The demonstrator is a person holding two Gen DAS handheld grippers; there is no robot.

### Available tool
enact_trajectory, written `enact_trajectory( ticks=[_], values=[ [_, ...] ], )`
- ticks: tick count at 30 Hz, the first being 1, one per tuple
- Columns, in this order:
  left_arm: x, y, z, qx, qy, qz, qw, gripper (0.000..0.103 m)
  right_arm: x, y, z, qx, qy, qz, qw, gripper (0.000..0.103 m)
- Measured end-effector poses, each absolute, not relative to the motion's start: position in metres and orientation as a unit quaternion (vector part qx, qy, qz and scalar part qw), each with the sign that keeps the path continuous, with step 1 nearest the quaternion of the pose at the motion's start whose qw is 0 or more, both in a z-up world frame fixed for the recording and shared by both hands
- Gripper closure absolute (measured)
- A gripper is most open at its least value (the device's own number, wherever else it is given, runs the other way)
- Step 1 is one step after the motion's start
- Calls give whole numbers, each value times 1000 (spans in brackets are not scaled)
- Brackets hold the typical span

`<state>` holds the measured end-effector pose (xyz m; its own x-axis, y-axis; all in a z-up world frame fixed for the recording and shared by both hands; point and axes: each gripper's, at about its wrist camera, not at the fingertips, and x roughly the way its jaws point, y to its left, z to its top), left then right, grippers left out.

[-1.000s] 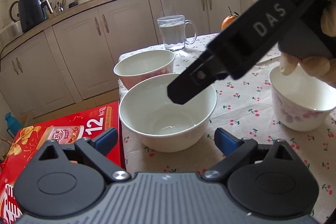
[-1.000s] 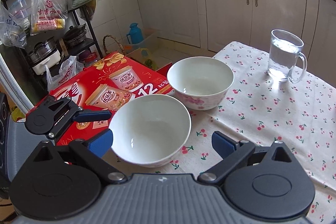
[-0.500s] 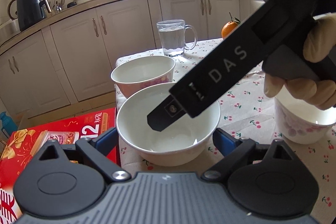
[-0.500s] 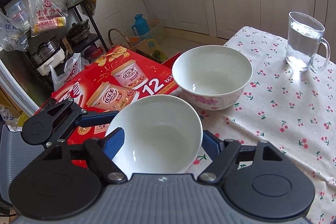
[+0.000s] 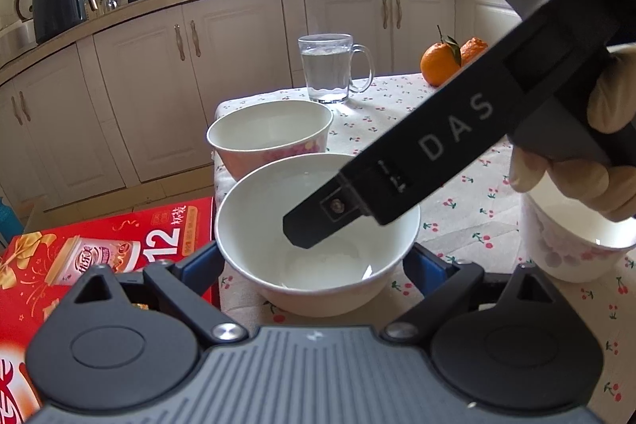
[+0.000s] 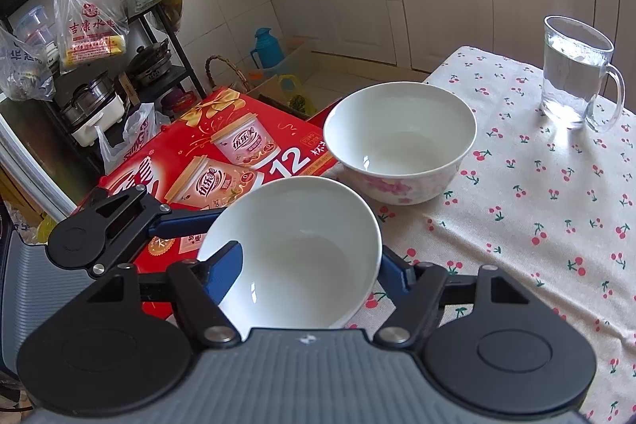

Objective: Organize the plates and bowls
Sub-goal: 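Carry the held bowl to the stacked bowls and lower it in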

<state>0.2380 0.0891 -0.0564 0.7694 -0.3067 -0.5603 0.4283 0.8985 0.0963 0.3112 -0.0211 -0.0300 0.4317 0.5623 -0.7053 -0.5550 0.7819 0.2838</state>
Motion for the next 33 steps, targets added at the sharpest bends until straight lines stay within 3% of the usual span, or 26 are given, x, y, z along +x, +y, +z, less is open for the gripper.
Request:
enact_trajectory(
  ticks=[33],
  values=[
    [166, 34, 8, 117, 269, -237, 926, 9, 219, -96, 28, 27, 366, 332, 869, 25]
  ],
)
